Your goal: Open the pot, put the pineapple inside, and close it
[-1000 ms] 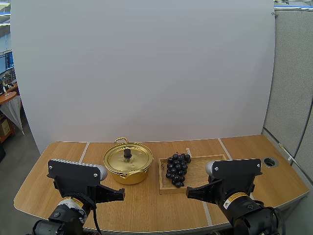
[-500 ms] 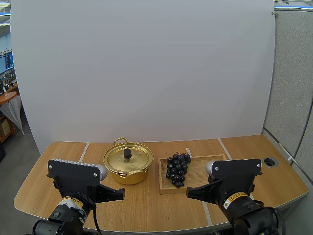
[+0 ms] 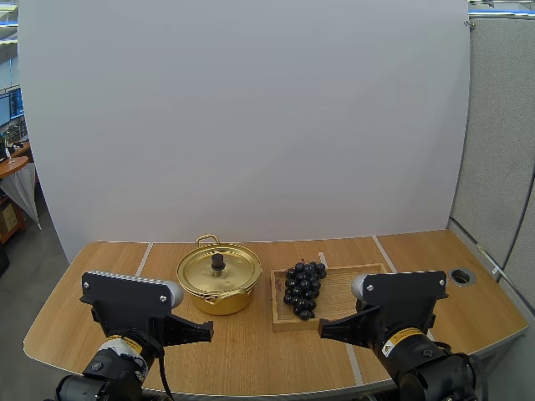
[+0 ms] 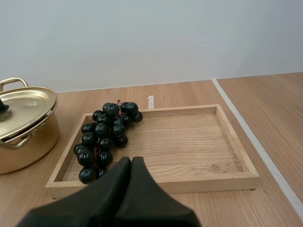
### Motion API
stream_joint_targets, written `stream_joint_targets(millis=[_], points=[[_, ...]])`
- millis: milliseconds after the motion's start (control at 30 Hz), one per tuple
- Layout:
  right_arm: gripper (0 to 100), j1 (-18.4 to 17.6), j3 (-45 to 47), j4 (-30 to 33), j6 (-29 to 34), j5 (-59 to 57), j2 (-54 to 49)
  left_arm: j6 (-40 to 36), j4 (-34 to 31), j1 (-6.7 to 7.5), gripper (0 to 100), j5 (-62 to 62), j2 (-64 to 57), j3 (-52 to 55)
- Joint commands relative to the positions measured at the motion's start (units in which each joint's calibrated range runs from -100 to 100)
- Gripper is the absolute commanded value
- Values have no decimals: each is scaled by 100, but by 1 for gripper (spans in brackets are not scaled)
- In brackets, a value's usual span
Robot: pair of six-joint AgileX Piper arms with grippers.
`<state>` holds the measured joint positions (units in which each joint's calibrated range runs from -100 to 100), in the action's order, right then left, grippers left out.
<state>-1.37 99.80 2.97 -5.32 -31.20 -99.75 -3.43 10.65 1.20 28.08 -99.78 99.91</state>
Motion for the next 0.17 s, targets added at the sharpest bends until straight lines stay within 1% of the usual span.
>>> stream_joint_targets(millis=[0,133], points=[[0,-8,20,10,-49,3,-25,1,-25,-6,0,-79,-22,9],[0,-8,20,10,-49,3,-25,1,-25,-6,0,-79,-22,9]])
